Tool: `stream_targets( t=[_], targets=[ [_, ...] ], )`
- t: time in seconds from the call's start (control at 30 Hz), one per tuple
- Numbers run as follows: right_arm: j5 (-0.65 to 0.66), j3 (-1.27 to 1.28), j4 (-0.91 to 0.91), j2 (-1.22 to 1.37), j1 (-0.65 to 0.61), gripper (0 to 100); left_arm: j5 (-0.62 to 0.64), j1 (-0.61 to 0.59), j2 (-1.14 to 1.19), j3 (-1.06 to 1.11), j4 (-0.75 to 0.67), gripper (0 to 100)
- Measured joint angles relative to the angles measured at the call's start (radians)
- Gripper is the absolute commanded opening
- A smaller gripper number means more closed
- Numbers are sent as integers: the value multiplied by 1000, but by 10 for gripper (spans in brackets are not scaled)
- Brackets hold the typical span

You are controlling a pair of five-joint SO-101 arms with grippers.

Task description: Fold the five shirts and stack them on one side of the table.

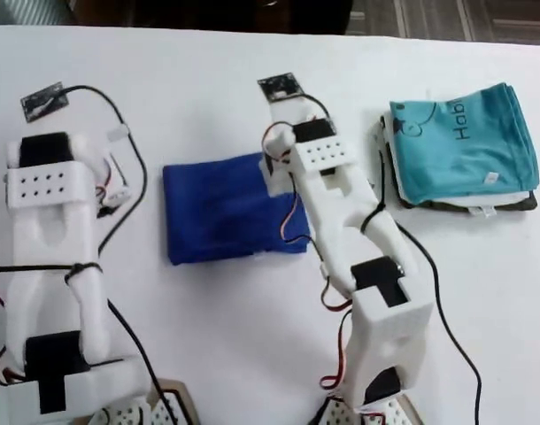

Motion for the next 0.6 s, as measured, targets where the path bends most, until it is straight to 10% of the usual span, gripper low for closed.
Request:
stream_targets(
  t=[0.6],
  targets=[
    [-110, -209, 35, 322, -35, 295, -6, -26, 0, 0, 0, 27]
  ],
)
